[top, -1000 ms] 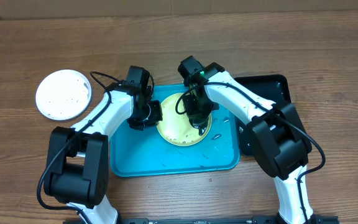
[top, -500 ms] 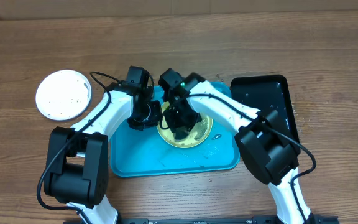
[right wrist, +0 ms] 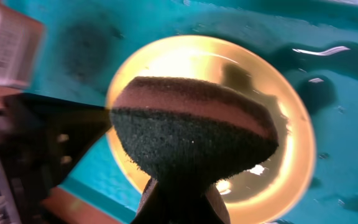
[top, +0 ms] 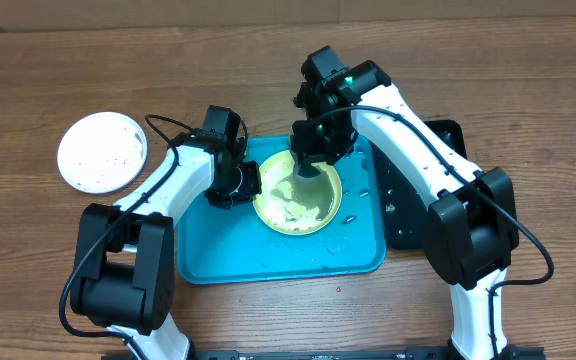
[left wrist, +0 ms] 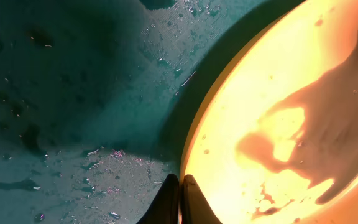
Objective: Clean dirty plates on tray and stack at the side
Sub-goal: 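Scrub the yellow plate with the sponge in the right gripper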
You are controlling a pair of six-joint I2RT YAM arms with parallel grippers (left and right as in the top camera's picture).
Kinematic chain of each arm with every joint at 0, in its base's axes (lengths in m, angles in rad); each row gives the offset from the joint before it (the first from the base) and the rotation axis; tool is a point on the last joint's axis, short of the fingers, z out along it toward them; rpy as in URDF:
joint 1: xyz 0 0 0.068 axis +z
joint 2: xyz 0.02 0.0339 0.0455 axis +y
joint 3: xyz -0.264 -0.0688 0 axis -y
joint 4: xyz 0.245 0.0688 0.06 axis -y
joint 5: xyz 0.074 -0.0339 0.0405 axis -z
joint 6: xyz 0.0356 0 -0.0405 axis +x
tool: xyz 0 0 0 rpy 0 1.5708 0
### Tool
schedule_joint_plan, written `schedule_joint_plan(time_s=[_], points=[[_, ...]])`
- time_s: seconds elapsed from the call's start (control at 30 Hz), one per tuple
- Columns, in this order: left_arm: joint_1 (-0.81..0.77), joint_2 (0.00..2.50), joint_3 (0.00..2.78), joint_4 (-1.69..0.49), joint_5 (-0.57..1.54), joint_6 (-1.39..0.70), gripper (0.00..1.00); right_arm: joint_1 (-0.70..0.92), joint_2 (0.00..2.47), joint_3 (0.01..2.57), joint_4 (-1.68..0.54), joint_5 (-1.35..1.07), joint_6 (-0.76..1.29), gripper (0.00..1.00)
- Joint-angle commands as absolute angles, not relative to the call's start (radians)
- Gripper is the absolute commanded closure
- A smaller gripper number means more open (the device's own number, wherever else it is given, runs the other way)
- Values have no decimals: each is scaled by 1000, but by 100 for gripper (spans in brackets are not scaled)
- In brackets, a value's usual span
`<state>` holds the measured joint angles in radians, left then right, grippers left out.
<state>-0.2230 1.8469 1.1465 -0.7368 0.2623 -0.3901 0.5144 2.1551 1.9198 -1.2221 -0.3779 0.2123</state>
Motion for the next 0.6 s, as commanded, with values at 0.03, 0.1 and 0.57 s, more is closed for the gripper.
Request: schedule_joint_plan(time_s=[0.03,0.1,0.57], points=[[-225,1837,1160,-737,275,-380,96,523,2121,1873,-1146,-554,213,96],[-225,1837,1160,-737,275,-380,96,533,2121,1830,-1098,-563,231,96],[-225,1837,1160,-736,275,-380,96,644,2121,1539,-847,-567,262,96]])
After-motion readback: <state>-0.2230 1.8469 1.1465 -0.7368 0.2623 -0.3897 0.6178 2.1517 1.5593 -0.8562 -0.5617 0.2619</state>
